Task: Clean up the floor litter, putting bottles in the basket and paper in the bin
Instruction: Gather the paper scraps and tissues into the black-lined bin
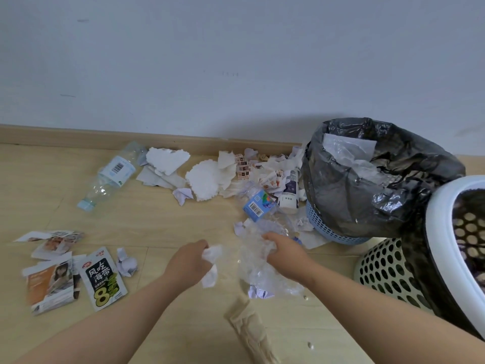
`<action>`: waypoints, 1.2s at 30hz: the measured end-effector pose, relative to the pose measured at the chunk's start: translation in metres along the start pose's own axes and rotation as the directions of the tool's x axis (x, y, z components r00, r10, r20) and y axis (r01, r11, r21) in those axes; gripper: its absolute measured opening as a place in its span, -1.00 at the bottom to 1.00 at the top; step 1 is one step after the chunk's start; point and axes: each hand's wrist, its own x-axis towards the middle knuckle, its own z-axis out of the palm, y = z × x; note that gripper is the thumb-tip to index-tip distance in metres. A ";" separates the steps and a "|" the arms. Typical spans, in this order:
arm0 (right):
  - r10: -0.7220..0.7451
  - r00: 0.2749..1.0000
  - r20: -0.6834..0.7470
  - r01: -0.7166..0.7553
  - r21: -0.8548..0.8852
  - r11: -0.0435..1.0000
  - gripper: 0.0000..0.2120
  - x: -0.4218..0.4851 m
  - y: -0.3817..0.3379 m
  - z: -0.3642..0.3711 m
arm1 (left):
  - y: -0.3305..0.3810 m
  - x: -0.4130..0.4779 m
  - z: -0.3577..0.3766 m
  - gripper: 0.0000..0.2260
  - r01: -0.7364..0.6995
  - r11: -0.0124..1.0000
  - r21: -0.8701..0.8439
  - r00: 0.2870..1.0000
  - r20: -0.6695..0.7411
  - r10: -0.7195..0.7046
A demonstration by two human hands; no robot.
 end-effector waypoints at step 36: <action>0.111 0.717 -0.688 -0.232 -0.086 0.969 -0.56 -0.045 0.042 -0.174 | 0.299 0.015 -0.037 -0.88 -0.430 0.829 0.357 0.856 -0.130 0.500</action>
